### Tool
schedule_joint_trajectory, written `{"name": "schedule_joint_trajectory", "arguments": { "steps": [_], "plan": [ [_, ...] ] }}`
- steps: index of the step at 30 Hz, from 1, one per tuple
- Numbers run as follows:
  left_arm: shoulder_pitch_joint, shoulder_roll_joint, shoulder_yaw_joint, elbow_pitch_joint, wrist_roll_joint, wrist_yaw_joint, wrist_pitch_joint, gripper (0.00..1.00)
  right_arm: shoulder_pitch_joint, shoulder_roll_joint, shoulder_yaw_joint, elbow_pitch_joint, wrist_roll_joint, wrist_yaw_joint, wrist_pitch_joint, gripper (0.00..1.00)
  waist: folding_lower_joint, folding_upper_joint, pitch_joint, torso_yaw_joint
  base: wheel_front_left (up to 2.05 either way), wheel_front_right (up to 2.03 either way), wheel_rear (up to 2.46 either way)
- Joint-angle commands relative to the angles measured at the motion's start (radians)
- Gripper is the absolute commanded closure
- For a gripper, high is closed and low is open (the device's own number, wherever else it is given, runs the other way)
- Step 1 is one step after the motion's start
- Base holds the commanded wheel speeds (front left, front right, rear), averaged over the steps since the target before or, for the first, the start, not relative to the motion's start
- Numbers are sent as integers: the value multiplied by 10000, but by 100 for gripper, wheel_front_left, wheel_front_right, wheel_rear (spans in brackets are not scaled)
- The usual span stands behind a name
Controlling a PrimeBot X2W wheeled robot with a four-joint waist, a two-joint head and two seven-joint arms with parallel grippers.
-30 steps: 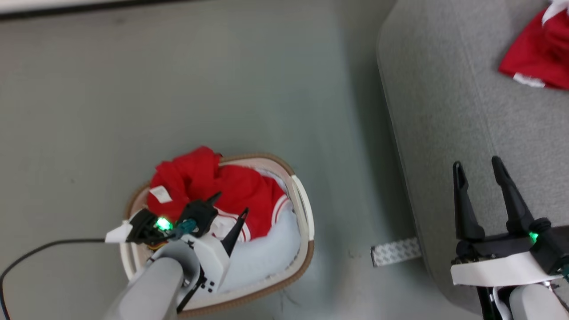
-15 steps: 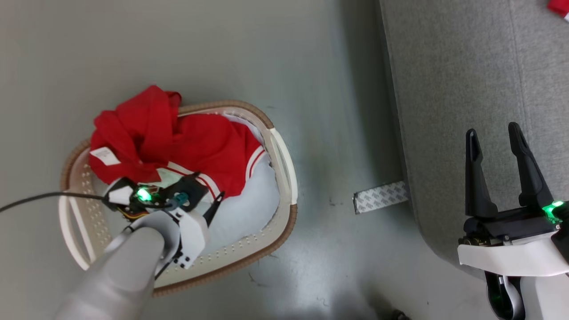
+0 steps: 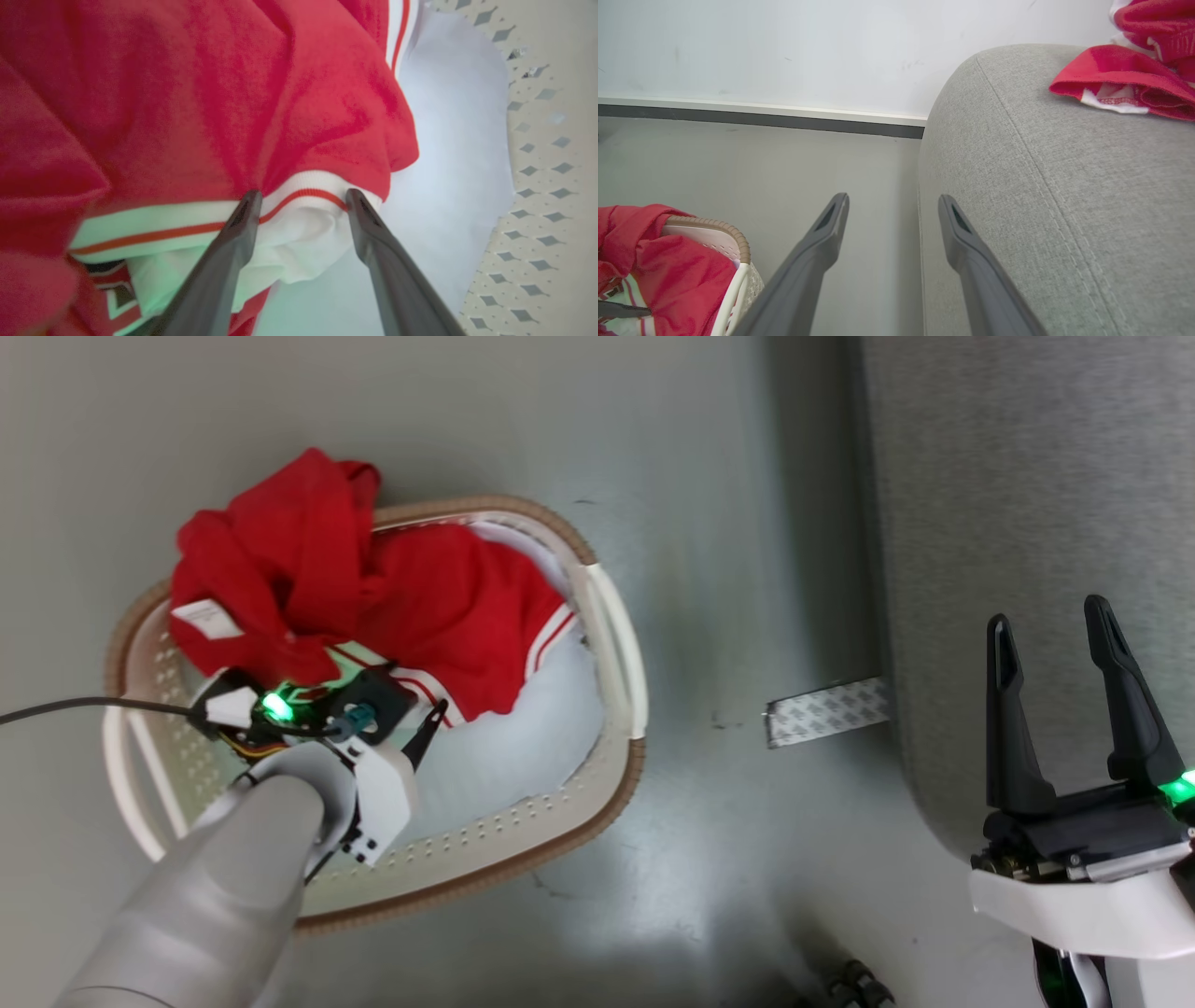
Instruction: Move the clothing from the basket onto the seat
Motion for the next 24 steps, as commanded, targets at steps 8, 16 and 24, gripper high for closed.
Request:
{"name": "schedule_joint_trajectory", "arguments": {
  "steps": [8, 16, 24],
  "plan": [
    [83, -65, -747, -529, -1008, 17, -63, 100, 265, -10, -259, -300, -405, -22, 5, 0, -1, 0, -78, 494, 4, 4, 4],
    [548, 326, -695, -2172, -2163, 16, -59, 100, -67, -13, -211, 278, -208, -22, 5, 0, -1, 0, -1178, 944, 0, 0, 0],
    [1993, 477, 332, -4233, -2784, 16, -60, 100, 190, -18, -325, 1216, -142, -22, 7, 0, -1, 0, -3323, 1599, 0, 0, 0]
  ]
}}
